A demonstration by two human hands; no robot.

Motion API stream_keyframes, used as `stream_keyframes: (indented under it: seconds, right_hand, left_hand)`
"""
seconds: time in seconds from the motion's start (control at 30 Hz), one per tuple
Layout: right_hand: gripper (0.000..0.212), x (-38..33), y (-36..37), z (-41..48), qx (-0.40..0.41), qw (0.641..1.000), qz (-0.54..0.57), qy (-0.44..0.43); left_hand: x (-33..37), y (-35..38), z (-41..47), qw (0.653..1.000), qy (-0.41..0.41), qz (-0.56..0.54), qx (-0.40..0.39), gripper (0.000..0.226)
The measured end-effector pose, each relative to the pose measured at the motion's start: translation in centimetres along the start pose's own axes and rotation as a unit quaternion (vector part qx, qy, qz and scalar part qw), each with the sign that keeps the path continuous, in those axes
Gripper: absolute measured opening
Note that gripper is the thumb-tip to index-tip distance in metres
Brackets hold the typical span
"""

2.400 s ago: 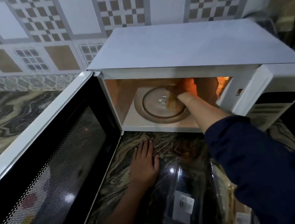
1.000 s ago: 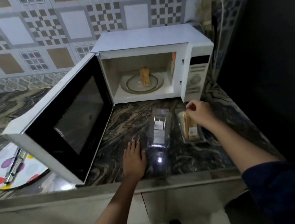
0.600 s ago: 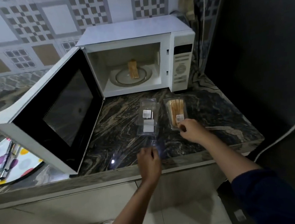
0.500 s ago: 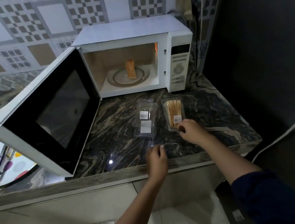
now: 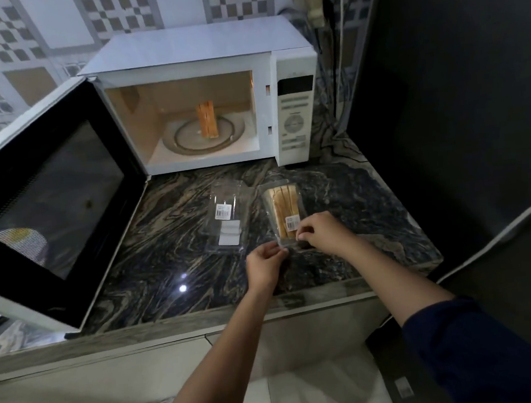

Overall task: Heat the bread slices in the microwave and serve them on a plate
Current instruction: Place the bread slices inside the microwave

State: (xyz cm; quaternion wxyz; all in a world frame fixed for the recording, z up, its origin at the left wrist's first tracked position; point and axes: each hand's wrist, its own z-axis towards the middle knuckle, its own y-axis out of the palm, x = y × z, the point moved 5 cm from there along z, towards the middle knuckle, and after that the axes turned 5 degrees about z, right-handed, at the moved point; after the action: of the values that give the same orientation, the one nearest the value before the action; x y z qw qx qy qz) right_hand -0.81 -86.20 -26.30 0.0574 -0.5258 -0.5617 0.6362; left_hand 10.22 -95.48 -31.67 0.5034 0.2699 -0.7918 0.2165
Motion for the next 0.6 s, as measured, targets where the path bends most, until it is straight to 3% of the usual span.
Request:
stream_keyframes:
  seconds: [0.3,0.47,0.6]
  right_hand:
    - [0.016,-0.6,-0.2,1.4,-0.087,0.996,-0.005,-0.012]
    - [0.017,-1.0,-1.3,2.1,-0.12,0.992,0.032,-0.004]
    - [0.016,-2.8,-4.5,2.1,-0.151,0.988,-0.003,-0.02]
  left_hand:
    - [-0.4,0.2,0.4,0.997,-0.039,-0.063,0.012,0.033]
    - [-0.3,0.3,0.2,0.99,-0.092,-0.109,0.024,0.02]
    - [-0.3,0.2,0.0,0.986,-0.112,-0.12,0.033,0.017]
